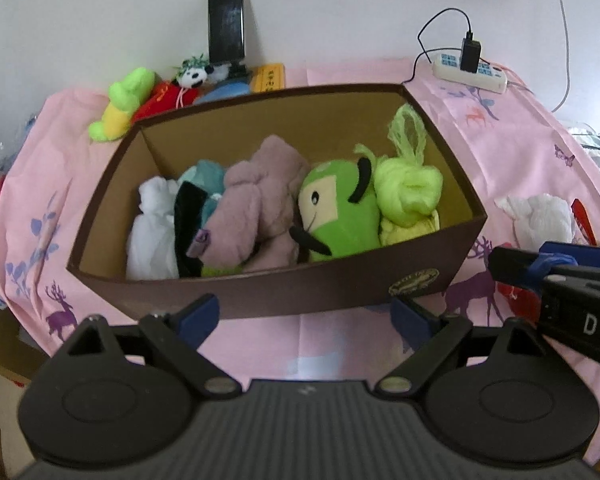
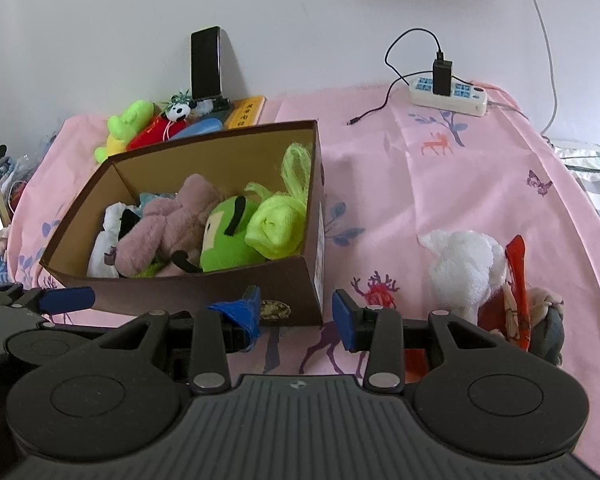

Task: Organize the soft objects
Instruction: 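Withdraw the open left gripper from the box toward the remaining items, then move the right gripper to the red knitted item on the sheet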

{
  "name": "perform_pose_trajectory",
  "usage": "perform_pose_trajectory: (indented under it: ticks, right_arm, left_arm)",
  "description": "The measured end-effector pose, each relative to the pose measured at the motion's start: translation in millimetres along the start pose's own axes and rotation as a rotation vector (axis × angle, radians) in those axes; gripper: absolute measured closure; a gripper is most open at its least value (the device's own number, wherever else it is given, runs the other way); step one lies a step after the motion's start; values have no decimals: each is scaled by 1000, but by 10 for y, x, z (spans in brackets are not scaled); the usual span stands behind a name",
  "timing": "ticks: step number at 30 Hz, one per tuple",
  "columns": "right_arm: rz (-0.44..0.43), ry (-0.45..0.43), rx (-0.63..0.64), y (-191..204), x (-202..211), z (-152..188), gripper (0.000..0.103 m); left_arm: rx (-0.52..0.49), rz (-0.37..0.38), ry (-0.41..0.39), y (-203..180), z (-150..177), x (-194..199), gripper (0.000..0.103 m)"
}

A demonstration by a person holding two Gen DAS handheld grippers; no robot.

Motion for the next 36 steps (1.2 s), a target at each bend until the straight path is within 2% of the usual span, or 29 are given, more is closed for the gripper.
perform_pose_trajectory:
  ticks: [6,24,28,32,36]
  right_arm:
    - [-9,35,-3,-65,-47,78,80]
    - [22,89,-63,-439,-156,207,80]
    - [19,107,-71,-534,-165,268,80]
    - [9,122,-82,-643,-174,318,80]
    - [2,118,-89,-754,-150,330,80]
  left_arm:
    - [8,-2,21,-38,31,-54,11]
    - [-78,37,63,-344,63,-252,11]
    - [-91,50,101,-434,133,-339,11]
    - [-107,91,138,-507,208,-419,14]
    - [-137,148,121,-588,216,-425,15]
Point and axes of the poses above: each gripper's, at about its wrist camera, not at the fingertips, and x roughly against the way its jaws point, y to its left, z to its underside, the point moved 4 cm from there along -x, roughly the way its jaws point, and after that the axes turned 6 degrees about -x, right-handed, at the moved point
